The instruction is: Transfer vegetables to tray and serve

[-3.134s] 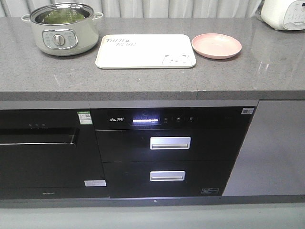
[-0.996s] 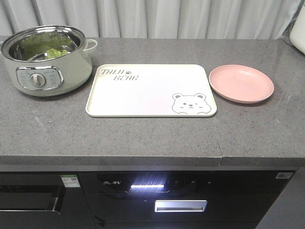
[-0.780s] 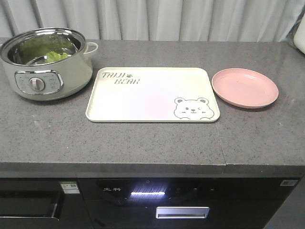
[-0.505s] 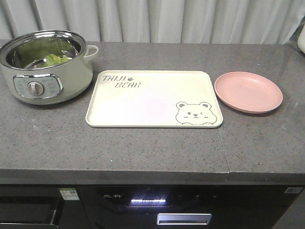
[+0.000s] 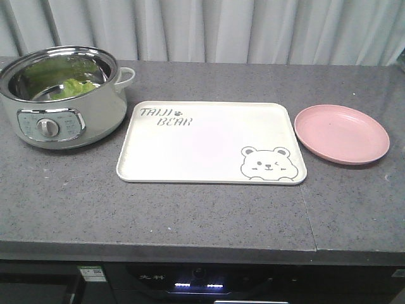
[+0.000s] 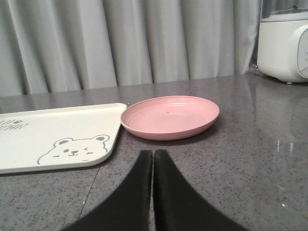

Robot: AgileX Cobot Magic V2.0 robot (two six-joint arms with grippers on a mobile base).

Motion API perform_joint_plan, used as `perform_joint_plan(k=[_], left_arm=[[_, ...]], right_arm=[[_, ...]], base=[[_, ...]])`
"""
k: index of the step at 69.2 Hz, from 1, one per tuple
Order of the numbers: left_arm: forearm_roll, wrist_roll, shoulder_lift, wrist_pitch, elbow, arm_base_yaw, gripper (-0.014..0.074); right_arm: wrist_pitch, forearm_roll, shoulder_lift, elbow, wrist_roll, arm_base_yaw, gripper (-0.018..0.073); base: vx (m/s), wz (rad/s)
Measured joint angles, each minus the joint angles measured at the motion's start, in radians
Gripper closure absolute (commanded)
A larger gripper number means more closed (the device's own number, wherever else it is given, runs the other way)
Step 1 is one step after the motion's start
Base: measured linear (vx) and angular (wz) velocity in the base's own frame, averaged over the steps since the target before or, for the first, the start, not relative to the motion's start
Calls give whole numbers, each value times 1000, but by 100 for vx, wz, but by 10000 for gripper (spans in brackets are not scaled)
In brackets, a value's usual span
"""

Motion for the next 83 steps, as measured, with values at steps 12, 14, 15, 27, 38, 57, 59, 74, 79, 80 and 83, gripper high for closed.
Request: perform_joint_plan(k=[12,14,15,27,38,57,59,74,79,80,83], left_arm=[[0,0,0,0,0,0,602],[0,0,0,0,0,0,602],[0,0,0,0,0,0,602],[0,0,0,0,0,0,602],[0,0,0,0,0,0,602],[0,0,0,0,0,0,602],[0,0,0,0,0,0,602],[0,0,0,0,0,0,602],[0,0,0,0,0,0,602],[0,0,0,0,0,0,602],[0,0,0,0,0,0,602]], right_arm=[[0,0,0,0,0,0,561],[0,0,0,0,0,0,561],[0,0,0,0,0,0,561],[0,0,0,0,0,0,561],[0,0,0,0,0,0,561],[0,0,0,0,0,0,561],[0,0,0,0,0,0,561],[0,0,0,0,0,0,561],[0,0,0,0,0,0,561],[0,0,0,0,0,0,561],[0,0,0,0,0,0,561]], base=[[5,2],[5,1],[6,1],[6,1],[7,-1],[5,-3],[4,-3],[3,-2],[2,-1],[2,-1],[2,-1]])
